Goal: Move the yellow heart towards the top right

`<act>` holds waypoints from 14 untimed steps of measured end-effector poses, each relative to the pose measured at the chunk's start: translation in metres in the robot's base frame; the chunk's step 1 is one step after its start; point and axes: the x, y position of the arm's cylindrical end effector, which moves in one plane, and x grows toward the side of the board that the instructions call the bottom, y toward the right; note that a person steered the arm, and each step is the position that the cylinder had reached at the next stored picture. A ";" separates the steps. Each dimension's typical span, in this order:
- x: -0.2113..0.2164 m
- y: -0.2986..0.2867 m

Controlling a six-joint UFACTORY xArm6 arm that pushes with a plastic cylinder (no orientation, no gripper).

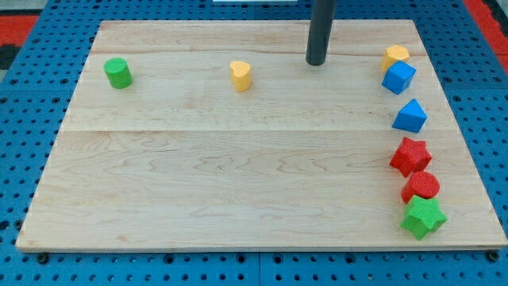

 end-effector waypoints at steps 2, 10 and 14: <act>-0.016 -0.093; 0.028 -0.112; 0.031 -0.091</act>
